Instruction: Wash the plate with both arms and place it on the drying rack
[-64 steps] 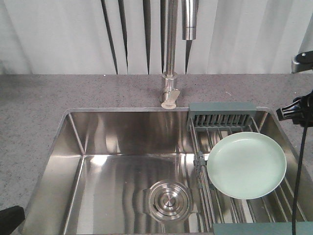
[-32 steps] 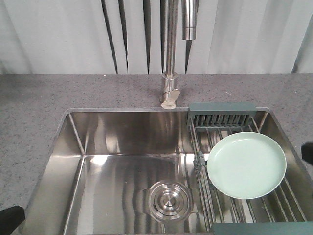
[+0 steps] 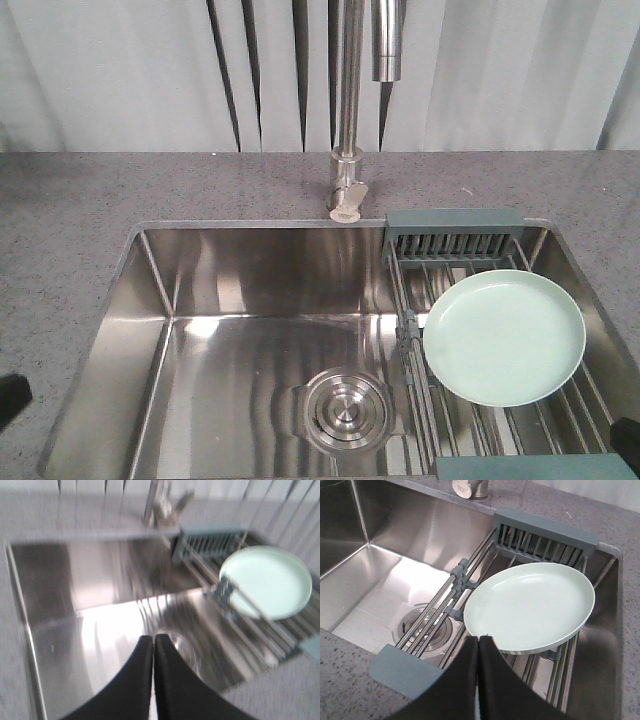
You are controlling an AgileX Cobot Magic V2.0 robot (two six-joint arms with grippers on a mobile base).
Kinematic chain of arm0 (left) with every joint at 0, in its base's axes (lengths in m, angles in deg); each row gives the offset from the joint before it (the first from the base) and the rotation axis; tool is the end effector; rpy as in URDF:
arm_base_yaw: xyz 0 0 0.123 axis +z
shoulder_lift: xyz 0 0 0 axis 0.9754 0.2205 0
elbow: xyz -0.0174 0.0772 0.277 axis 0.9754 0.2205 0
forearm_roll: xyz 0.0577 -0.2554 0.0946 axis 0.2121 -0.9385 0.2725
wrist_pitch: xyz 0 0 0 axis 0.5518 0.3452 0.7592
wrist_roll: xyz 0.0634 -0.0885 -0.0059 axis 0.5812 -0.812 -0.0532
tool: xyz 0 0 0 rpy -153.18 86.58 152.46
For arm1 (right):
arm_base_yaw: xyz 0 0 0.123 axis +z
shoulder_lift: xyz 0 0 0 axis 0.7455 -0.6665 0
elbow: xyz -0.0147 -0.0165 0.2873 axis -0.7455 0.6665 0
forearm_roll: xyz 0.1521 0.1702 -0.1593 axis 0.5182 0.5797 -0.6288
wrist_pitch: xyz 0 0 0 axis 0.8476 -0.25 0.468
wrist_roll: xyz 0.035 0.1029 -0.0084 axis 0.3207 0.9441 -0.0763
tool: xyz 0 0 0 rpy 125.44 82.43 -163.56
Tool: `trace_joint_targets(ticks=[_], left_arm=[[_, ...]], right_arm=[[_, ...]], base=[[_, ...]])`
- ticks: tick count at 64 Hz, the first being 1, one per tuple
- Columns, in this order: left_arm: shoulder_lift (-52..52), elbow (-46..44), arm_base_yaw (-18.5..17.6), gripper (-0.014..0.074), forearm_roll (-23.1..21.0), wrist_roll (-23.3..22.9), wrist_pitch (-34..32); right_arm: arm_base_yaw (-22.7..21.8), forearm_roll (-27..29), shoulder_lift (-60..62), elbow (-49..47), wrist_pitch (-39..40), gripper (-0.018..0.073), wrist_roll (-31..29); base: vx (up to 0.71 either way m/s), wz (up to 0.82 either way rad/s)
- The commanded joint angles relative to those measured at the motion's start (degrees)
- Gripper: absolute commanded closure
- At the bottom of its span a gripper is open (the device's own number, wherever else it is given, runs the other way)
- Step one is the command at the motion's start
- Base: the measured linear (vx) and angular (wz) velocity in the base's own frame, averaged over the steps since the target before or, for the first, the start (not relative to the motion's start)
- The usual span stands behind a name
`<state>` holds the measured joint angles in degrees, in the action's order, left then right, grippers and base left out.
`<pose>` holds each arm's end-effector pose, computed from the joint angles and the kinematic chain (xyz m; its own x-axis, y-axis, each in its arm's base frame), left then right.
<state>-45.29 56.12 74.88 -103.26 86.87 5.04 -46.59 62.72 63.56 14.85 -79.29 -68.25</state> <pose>0.1132 -0.0529 0.2746 -0.3874 -0.1373 -0.9116 0.3952 0.8687 -0.2988 0.0964 0.0325 0.2511 -0.3666 -0.2356 -0.9001 -0.3671 0.9255 -0.0928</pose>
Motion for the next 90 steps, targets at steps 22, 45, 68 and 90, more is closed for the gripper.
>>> trace_joint_targets(ticks=[22,45,68,90], left_arm=[[32.82,-23.58,-0.03,0.0602,-20.79,6.15,1.46],[61.04,-35.5,-11.54,0.0602,-46.33,21.35,9.55],[85.37,-54.32,-21.76,0.0602,-51.31,20.73,8.27],[99.57,-69.35,-22.21,0.0602,-51.31,17.18,7.8]], right_arm=[[-0.19,1.36,-0.44,-1.44,4.83,0.0567,0.04],[-0.19,1.36,-0.44,-1.44,5.07,0.0567,0.04],[-0.19,1.36,-0.44,-1.44,5.02,0.0567,0.04],[-0.19,1.36,-0.44,-1.44,5.02,0.0567,0.04]], base=[[0.0,0.0],[0.0,0.0],[0.0,0.0],[0.0,0.0]])
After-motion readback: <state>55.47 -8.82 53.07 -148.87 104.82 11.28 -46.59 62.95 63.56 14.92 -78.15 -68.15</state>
